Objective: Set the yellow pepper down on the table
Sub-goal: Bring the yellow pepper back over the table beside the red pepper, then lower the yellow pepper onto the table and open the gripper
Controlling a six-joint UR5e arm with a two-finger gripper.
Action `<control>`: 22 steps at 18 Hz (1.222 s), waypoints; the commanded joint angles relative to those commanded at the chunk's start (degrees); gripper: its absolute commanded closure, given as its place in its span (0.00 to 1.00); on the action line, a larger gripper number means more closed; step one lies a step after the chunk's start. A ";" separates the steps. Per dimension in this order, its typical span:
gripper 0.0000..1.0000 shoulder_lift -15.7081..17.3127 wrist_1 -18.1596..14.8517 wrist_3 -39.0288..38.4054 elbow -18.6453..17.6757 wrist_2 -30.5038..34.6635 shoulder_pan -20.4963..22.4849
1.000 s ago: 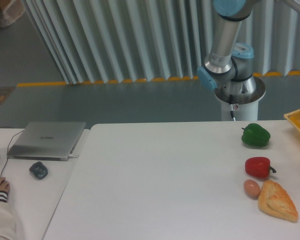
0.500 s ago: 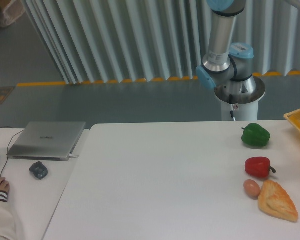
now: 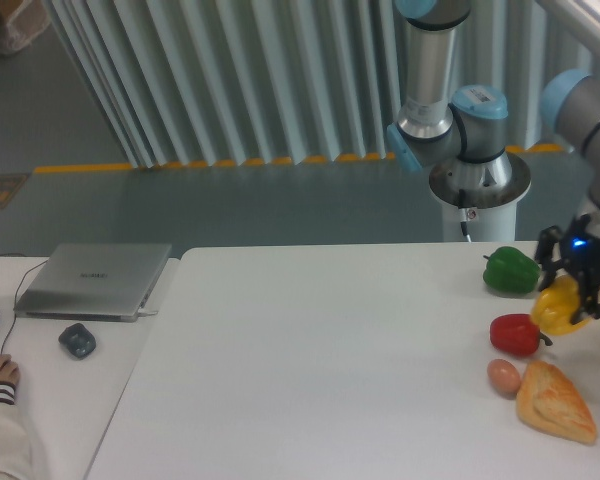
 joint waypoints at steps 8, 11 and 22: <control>0.62 -3.95 16.26 -23.56 -0.88 -3.78 -8.88; 0.63 -5.53 16.35 -23.21 -0.88 0.69 -9.76; 0.34 -8.26 17.14 -23.21 -0.44 7.47 -10.82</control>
